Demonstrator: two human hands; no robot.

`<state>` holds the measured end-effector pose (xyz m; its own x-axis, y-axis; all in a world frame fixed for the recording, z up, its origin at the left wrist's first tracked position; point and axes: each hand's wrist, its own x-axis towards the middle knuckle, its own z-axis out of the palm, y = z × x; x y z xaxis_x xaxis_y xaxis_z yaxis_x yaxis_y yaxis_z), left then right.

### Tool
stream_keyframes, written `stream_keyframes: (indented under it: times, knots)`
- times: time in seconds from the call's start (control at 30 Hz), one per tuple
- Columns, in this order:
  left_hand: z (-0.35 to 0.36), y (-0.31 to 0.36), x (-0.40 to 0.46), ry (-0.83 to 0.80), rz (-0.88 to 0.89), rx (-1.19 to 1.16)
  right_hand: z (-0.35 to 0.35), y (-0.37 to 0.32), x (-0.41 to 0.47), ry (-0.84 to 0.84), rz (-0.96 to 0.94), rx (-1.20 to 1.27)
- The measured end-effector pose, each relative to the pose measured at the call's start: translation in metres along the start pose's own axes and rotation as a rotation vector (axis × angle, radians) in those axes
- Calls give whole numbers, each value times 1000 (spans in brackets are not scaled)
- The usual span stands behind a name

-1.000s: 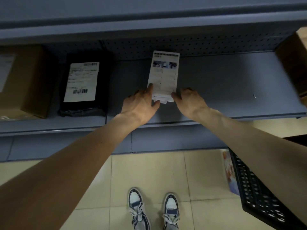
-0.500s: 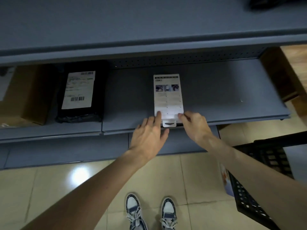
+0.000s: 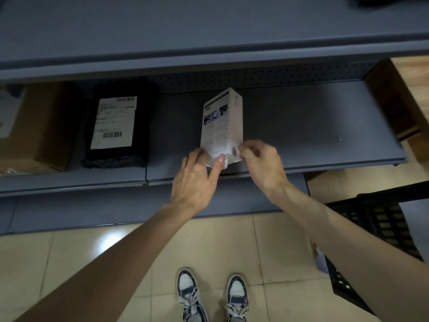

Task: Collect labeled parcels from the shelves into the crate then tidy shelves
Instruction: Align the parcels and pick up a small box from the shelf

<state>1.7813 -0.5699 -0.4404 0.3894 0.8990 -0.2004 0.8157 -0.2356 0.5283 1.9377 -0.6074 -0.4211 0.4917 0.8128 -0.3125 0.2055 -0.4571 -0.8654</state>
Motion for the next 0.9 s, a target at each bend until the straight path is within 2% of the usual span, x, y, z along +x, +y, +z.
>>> stream_keyframes:
  times: [0.13, 0.3, 0.63, 0.9]
  knots:
    - [-10, 0, 6, 48, 6, -196, 12, -12, 5, -19, -67, -44]
    - [-16, 2, 6, 55, 69, -149, 23, -14, 5, -34, -103, -17]
    - [-12, -9, 12, -4, 76, -244, 31, -7, 6, -62, -151, -46]
    - [-23, 5, 21, 171, 103, -22, 31, -7, 3, -100, -144, -67]
